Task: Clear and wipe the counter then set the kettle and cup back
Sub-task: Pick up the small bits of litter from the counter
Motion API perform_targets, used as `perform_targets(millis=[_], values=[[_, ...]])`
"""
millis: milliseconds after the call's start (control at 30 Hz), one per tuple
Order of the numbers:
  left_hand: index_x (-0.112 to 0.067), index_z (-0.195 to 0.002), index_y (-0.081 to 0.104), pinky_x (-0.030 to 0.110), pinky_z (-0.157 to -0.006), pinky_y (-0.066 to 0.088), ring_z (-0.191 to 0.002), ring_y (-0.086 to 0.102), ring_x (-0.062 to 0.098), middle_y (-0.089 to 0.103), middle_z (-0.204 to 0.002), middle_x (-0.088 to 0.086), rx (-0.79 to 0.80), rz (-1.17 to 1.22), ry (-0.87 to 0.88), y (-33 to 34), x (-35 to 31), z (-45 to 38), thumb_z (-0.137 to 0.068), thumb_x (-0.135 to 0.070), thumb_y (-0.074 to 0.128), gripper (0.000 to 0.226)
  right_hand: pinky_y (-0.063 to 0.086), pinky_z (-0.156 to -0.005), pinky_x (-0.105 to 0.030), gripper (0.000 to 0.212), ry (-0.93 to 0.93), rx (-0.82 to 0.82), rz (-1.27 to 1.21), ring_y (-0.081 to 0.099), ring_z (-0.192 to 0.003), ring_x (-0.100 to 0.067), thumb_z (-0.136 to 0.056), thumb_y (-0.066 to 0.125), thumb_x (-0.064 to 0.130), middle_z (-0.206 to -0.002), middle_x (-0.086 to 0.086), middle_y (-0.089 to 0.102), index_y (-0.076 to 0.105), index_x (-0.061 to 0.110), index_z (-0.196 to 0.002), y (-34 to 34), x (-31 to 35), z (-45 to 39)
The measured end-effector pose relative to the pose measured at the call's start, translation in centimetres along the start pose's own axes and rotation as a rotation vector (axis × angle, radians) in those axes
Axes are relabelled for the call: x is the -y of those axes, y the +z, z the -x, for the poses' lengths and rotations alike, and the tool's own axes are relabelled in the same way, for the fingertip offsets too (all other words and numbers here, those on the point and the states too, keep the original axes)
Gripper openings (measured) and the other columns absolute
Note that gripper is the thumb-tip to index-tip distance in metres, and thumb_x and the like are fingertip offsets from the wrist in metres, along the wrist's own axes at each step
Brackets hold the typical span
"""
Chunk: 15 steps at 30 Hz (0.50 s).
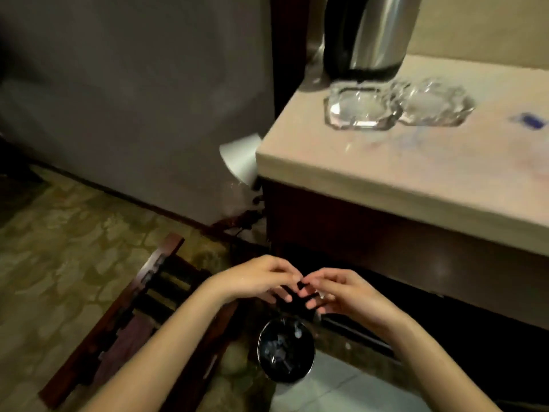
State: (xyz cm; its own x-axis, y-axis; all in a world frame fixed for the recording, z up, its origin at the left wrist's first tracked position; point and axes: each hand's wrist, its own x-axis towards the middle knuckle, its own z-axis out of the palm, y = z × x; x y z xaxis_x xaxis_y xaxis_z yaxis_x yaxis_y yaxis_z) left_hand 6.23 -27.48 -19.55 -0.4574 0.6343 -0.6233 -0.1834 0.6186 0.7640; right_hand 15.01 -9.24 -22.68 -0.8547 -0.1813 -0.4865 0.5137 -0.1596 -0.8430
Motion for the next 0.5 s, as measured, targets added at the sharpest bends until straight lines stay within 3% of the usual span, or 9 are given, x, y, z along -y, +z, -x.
perform_targets(millis=[100,233,367,500], values=[[-0.02,-0.111,0.06,0.022,-0.078,0.049,-0.09,0.067,0.013,0.069,-0.105,0.002,0.046,-0.04,0.127,-1.4,-7.4,3.6,-0.097,-0.029,0.05,0.02,0.052,-0.066,-0.021,0.028,-0.122,0.002,0.077,0.067,-0.074,-0.015,-0.08,0.061,0.027,-0.091,-0.009,0.072,0.065,0.008,-0.1,0.1,6.5,4.6],[-0.015,-0.115,0.058,0.019,-0.076,0.05,-0.094,0.068,0.017,0.069,-0.111,0.008,0.042,-0.145,0.265,-1.3,-15.4,5.4,-0.098,-0.027,0.048,0.023,0.053,-0.069,-0.022,0.025,-0.242,-0.063,0.132,0.068,-0.08,-0.018,-0.086,0.064,0.024,-0.095,-0.012,0.072,0.064,0.006,-0.103,-1.7,12.5,10.1],[-0.014,-0.109,0.06,0.018,-0.073,0.051,-0.092,0.068,0.019,0.07,-0.097,0.002,0.036,-0.15,0.383,0.9,-21.2,3.4,-0.097,-0.023,0.05,0.018,0.053,-0.07,-0.021,0.026,-0.284,-0.202,0.155,0.068,-0.08,-0.019,-0.082,0.062,0.024,-0.095,-0.011,0.071,0.065,0.007,-0.102,-5.5,16.0,14.1],[-0.005,-0.113,0.06,0.017,-0.066,0.053,-0.082,0.069,0.016,0.069,-0.097,0.008,0.01,-0.166,0.442,3.3,-25.7,-0.2,-0.096,-0.019,0.054,0.022,0.053,-0.077,-0.028,0.019,-0.308,-0.349,0.207,0.069,-0.083,-0.018,-0.091,0.059,0.02,-0.096,-0.009,0.073,0.065,0.009,-0.106,-10.7,18.1,16.2]])
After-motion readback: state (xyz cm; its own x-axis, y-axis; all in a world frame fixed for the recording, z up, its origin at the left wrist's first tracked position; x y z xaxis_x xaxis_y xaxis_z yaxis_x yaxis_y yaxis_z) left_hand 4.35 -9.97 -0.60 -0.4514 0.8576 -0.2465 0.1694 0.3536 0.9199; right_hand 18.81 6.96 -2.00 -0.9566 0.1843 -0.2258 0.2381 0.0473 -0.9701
